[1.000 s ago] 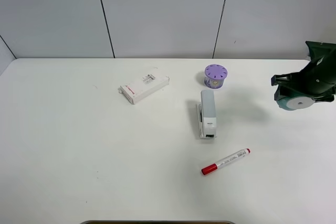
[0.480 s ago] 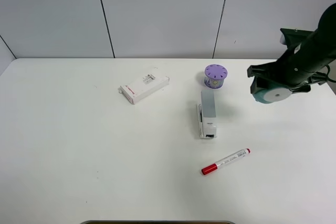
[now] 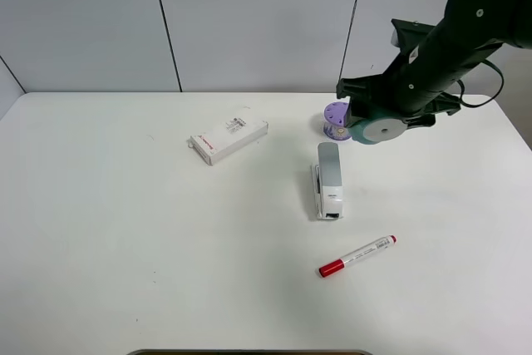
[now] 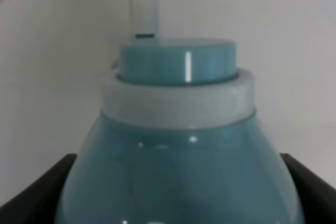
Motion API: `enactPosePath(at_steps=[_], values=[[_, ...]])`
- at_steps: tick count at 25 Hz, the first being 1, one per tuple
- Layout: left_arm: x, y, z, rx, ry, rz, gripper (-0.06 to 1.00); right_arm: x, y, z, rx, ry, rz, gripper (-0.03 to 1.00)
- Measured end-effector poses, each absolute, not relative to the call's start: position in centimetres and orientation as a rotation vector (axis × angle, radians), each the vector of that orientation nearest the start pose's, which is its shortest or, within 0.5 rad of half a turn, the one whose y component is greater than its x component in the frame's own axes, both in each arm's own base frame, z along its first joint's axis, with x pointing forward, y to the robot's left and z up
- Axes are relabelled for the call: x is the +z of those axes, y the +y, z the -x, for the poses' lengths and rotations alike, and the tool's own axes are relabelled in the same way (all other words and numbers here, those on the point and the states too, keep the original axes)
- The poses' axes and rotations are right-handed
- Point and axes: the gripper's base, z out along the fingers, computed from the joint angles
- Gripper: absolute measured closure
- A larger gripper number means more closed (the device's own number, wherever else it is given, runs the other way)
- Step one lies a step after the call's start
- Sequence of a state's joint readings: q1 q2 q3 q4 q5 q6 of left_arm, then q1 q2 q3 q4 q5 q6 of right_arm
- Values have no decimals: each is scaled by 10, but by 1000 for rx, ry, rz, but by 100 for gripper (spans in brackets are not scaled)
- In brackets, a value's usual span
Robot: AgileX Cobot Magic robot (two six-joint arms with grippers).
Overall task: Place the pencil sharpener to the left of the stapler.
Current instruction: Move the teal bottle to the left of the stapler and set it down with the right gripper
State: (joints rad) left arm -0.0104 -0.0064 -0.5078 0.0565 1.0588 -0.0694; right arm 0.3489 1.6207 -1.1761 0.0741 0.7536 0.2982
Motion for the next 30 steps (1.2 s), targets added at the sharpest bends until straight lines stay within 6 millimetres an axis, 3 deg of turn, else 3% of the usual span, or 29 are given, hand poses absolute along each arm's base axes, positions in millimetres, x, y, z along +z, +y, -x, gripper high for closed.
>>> enactPosePath(at_steps=[16, 23, 30], values=[[280, 5, 7, 17, 2026, 63, -1, 222, 219, -337, 354, 2761, 182, 29], [280, 5, 7, 17, 2026, 63, -1, 203, 247, -336, 390, 2783, 122, 29], [280, 5, 7, 17, 2026, 63, -1, 179, 261, -332, 372, 2824, 115, 29]])
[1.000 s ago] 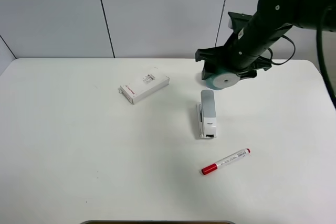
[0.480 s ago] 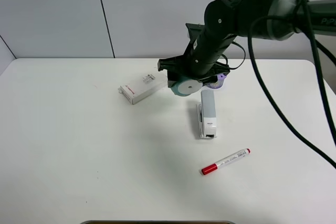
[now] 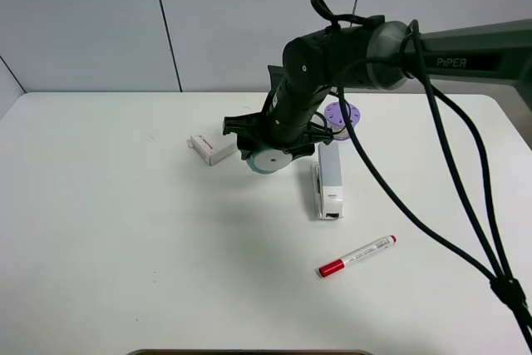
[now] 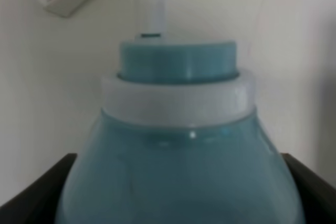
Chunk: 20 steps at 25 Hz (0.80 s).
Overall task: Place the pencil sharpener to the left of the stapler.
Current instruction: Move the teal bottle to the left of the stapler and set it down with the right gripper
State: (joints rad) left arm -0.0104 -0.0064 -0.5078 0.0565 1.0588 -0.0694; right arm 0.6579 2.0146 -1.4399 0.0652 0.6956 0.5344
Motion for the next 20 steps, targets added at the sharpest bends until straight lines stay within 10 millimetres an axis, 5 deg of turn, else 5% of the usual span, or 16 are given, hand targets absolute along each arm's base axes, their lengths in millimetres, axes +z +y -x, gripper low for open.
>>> enactPosePath(at_steps=[20], values=[[280, 5, 7, 17, 2026, 63, -1, 127, 265, -338, 293, 2906, 61, 29]])
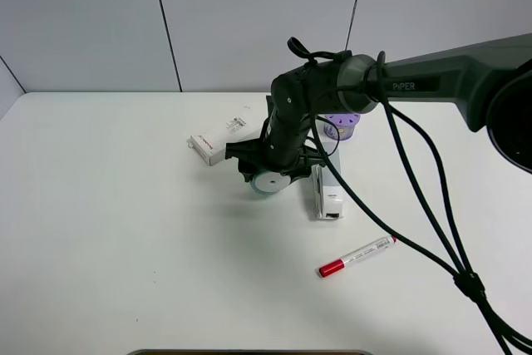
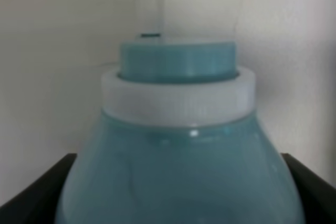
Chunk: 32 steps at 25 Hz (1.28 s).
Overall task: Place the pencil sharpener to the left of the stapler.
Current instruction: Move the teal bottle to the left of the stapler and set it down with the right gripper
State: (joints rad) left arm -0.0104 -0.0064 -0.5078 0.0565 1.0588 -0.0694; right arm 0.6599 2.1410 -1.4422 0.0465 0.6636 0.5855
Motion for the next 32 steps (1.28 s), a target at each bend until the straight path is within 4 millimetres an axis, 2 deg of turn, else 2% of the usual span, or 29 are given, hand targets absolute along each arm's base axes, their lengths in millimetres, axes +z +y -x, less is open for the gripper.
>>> enactPosePath(at_steps=[7, 32], values=[[280, 5, 7, 17, 2026, 63, -1, 114, 266, -338, 272, 2931, 59, 29], [280, 5, 7, 17, 2026, 63, -1, 115, 267, -340, 293, 2905, 62, 29]])
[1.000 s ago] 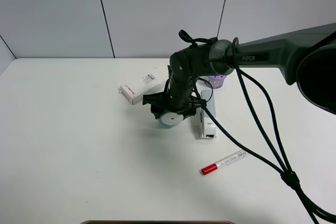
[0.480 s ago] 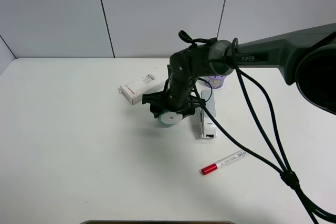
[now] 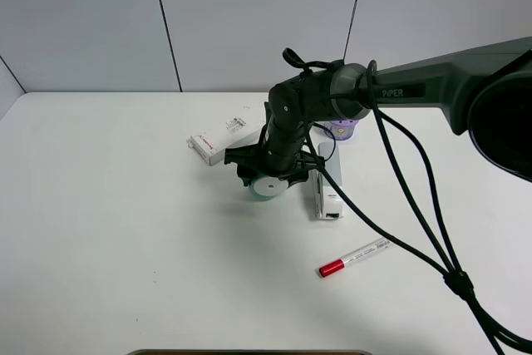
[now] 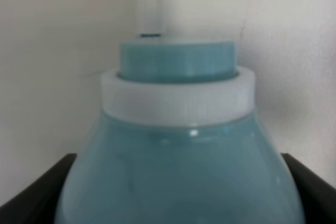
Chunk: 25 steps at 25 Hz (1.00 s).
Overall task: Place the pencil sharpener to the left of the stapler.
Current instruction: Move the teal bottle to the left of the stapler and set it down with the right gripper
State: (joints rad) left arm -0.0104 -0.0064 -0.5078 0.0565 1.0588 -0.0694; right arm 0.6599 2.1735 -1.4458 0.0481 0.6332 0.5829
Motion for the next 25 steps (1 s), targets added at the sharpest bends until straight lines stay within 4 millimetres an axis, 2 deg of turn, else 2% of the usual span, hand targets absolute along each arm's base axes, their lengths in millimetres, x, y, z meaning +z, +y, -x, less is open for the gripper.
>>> enactPosePath(at_steps=[21, 25], values=[[280, 5, 7, 17, 2026, 63, -1, 114, 268, -337, 276, 2933, 67, 29], [280, 5, 7, 17, 2026, 63, -1, 114, 269, -336, 295, 2938, 70, 22]])
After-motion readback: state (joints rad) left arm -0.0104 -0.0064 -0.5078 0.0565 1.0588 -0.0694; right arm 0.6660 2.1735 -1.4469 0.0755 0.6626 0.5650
